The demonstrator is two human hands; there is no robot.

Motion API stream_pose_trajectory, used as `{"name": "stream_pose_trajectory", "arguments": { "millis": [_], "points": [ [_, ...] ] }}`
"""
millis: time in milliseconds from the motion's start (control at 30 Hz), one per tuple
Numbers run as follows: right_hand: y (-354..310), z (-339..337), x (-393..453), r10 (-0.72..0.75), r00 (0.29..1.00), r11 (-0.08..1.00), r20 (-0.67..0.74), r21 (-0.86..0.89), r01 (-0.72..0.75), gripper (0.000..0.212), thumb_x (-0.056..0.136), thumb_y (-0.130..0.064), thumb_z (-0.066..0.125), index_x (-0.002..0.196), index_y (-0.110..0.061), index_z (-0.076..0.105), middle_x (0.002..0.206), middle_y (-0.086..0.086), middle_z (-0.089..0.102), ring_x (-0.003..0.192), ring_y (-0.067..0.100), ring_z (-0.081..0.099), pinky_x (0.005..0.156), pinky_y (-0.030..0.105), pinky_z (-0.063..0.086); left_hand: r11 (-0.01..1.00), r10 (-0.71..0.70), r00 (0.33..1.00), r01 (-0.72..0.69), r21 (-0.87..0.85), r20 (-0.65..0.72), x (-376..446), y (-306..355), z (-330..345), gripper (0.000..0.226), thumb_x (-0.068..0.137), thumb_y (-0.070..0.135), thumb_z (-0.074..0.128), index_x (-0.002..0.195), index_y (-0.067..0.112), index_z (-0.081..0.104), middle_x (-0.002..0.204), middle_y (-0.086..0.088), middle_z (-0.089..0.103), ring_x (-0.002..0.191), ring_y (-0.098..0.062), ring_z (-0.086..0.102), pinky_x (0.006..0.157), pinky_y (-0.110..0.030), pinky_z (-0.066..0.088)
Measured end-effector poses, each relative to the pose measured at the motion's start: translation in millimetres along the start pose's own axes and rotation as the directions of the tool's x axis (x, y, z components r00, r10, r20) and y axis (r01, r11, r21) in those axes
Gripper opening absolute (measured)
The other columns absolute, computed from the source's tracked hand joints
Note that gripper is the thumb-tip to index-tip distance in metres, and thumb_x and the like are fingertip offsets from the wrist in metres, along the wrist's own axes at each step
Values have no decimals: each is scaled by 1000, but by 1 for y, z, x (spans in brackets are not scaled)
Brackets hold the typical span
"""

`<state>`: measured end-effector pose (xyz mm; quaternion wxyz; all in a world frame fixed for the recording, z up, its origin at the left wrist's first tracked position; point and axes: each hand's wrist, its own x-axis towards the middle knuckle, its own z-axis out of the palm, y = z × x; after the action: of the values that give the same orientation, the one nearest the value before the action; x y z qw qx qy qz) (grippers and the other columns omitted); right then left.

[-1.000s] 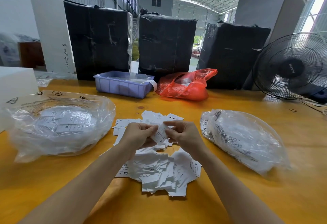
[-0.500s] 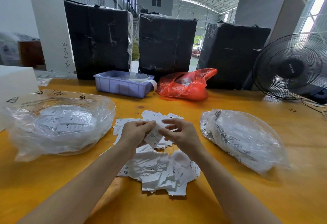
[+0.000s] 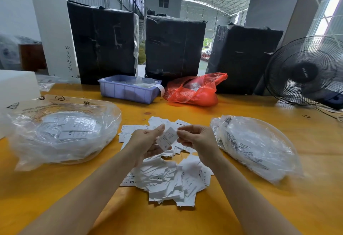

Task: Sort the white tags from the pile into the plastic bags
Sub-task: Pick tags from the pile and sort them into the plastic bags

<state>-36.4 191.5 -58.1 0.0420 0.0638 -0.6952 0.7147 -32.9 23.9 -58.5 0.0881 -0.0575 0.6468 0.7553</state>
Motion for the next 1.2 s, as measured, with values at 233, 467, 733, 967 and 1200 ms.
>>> {"name": "stream_pose_trajectory", "arguments": {
  "millis": [233,467,733,967,1200],
  "points": [
    [-12,-7,-2,-85,994,991,-70,-106,77,7,85,1,64,83,-5,67,68,9,69,55,13,66,56,22,53,993,93,995,-91,70,-25,2,5,-7,13,79,-1,70,92,-2,67,75,-15,73,62,-20,72,51,-18,55],
    [-42,-117,14,-455,764,638,-457,-766,-78,18,86,1,55,96,2,70,92,20,70,88,33,67,83,42,54,799,550,676,-253,545,-491,11,42,-73,18,88,9,64,100,-4,68,89,-22,69,76,-28,67,68,-32,51],
    [3,-163,10,-22,907,256,-420,-879,-401,24,84,-21,70,67,-8,58,64,11,59,60,25,53,56,30,39,628,579,557,162,761,-596,0,54,-126,38,81,-10,56,119,-11,49,110,-36,56,101,-52,53,78,-51,46],
    [10,-169,6,-255,827,510,-501,-796,-325,45,88,-9,61,46,-11,47,52,8,47,53,24,44,49,30,29,475,510,607,392,788,-609,3,46,-118,63,82,6,67,132,-7,31,133,-33,32,118,-50,34,93,-54,37],
    [-3,-153,-7,-566,618,616,-546,-778,-123,10,82,0,65,82,7,71,90,25,70,88,41,65,74,38,48,437,716,500,223,871,-487,2,52,-100,56,80,9,67,128,-4,42,137,-28,33,122,-49,29,93,-56,34]
  ]
}}
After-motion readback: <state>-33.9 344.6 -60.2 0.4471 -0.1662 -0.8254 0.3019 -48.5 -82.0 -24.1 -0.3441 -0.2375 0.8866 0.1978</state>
